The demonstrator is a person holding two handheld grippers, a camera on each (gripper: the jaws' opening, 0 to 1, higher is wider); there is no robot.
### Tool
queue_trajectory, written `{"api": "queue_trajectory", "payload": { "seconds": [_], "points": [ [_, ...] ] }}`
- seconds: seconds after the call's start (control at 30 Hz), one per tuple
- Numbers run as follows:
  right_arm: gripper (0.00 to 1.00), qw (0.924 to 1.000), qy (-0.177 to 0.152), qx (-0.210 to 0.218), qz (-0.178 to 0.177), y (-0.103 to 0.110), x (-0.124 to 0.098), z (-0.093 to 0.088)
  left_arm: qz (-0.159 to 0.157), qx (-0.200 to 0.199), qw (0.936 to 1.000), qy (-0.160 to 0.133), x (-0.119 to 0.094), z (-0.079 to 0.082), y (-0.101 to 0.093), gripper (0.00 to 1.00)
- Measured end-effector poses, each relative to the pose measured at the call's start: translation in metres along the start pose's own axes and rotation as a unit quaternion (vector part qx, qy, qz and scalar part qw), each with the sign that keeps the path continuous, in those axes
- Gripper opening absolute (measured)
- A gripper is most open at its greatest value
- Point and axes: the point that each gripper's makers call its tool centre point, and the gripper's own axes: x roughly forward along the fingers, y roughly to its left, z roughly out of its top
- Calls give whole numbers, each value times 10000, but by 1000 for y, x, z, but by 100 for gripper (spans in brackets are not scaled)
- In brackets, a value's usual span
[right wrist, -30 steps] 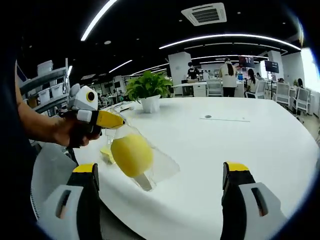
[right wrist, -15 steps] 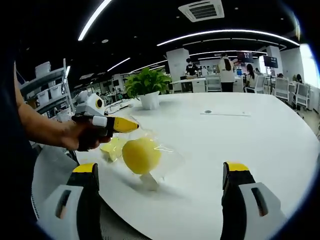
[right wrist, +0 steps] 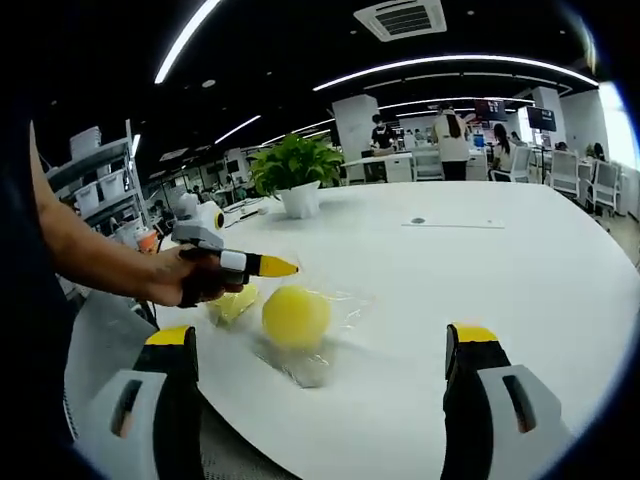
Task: Compare the silicone blocks by pressing each to a similar depth, holding the contact briefly, and releasing to observe deformation and rebound differences across the visible hardness samples.
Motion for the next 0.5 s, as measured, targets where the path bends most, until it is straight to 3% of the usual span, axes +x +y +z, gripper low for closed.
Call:
{"api": "queue_trajectory", "payload": {
  "seconds": [0.4,0.5],
  "points": [
    [96,10000,55,45,45,4,6,-3,403,20,9992,33,10,-8,14,0],
    [96,10000,63,17,75,6,7,-2,720,117,9973,-52,13,-9,24,0]
  ]
}}
